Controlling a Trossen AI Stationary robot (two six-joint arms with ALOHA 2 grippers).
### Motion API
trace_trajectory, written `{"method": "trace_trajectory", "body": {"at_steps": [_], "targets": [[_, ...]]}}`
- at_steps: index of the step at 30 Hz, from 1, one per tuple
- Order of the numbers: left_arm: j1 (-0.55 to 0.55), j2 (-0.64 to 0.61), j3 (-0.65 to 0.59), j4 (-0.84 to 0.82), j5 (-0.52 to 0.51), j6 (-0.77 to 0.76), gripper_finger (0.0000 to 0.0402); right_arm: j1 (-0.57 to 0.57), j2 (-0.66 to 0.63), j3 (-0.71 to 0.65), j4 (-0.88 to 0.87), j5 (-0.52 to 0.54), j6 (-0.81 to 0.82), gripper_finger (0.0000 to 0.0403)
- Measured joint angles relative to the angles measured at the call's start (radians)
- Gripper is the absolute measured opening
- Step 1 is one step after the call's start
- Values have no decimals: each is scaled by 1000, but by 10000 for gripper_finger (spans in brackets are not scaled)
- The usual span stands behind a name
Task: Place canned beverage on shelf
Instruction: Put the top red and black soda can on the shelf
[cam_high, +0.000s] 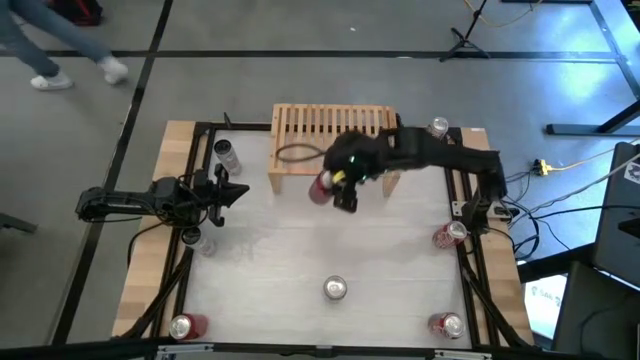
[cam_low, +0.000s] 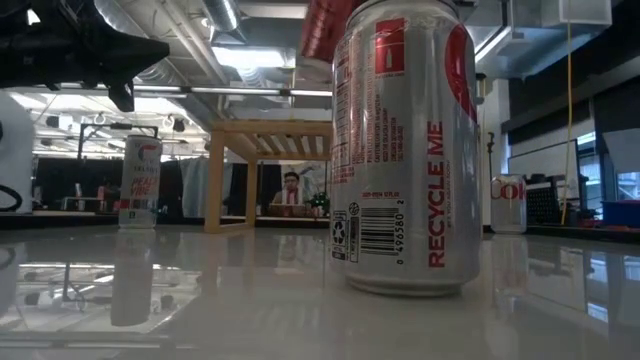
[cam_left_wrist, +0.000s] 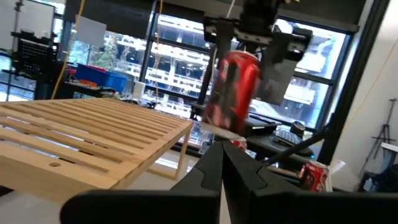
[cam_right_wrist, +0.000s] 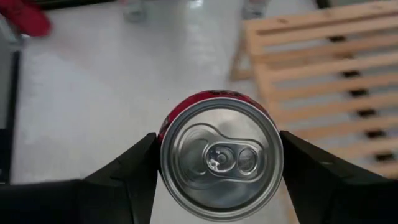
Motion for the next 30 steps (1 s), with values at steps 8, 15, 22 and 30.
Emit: {"method": "trace_trajectory", "body": {"at_steps": [8,15,22,30], "targets": [[0,0,0,0,-9,0,0,-159,-28,90,-227,36,-107,258],[0,0,0,0,-9,-6,0,-327,-68,91,-322,30,-208,258],[0,0,0,0,-9,-8,0,-470,-74,89,-327,-53,-302,258],[0,0,0,0,-9,-9,0,-566,-74,88,-328,-108,-363,258]]}}
